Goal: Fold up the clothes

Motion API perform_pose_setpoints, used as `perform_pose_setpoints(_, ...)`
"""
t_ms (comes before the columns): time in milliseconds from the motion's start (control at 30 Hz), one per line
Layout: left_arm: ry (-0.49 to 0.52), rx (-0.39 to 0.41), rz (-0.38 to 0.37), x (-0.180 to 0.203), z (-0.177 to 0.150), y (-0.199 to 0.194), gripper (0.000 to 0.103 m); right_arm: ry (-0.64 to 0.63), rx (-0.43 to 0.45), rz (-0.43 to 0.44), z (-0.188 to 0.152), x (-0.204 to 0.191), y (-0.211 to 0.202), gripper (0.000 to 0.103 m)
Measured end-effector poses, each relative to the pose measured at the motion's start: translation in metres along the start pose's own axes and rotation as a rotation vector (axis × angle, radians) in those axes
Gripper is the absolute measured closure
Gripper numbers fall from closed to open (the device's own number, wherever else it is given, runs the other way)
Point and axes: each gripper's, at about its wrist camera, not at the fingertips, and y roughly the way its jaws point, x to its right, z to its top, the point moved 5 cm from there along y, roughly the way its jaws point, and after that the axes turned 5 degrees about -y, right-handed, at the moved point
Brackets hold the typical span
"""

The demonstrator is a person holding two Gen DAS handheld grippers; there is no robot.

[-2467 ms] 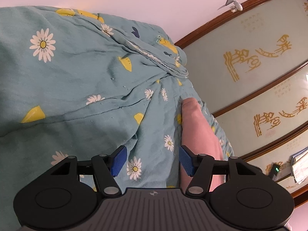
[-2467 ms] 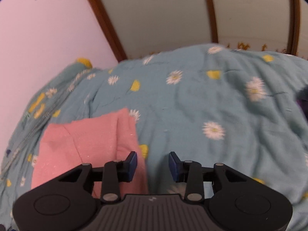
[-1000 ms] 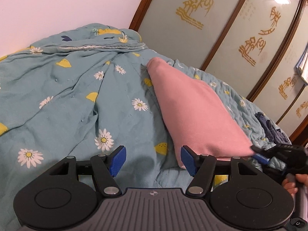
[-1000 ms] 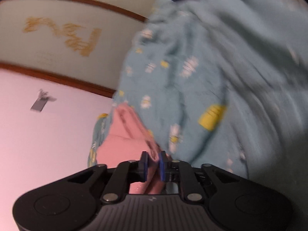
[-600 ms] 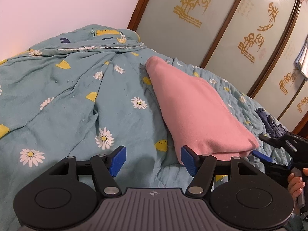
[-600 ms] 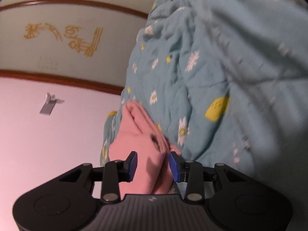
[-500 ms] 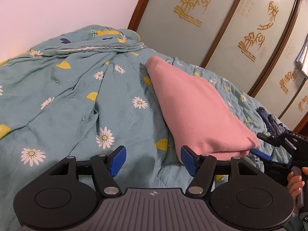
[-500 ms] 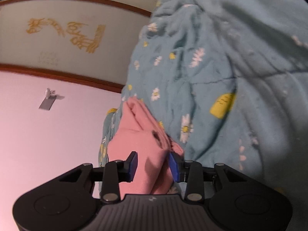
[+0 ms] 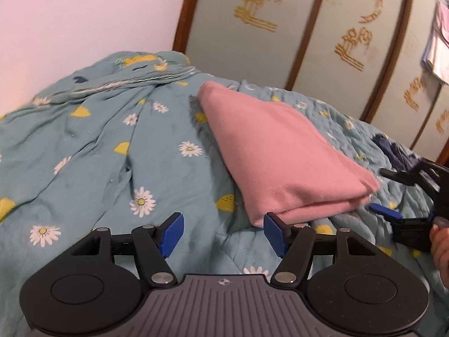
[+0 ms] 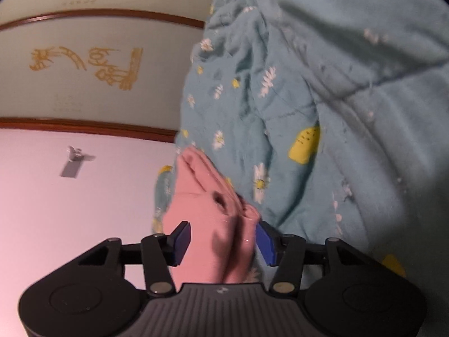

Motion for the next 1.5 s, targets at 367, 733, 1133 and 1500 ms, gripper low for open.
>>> perform_pose_setpoints(367, -0.007, -0.014, 0.013, 0.002, -0.005, -0.003, 0.039, -0.017, -0.014, 0.010, 0.000, 0.007, 0.026, 0.051)
perform_pose_setpoints(733, 0.067, 0.016, 0.005, 0.012, -0.008, -0.003, 0.039, -0.053, -0.009, 0.030, 0.002, -0.001, 0.040, 0.075)
perform_pose_setpoints(1133, 0.454, 0.113, 0.134, 0.053, -0.015, 0.021, 0.039, -0.001, -0.018, 0.091, 0.007, -0.002, 0.042, 0.091)
perform_pose_setpoints(1500, 0.419, 0.191, 0.221, 0.036, 0.000, 0.031, 0.031, 0.046, -0.021, 0.110, 0.007, 0.007, 0.045, 0.091)
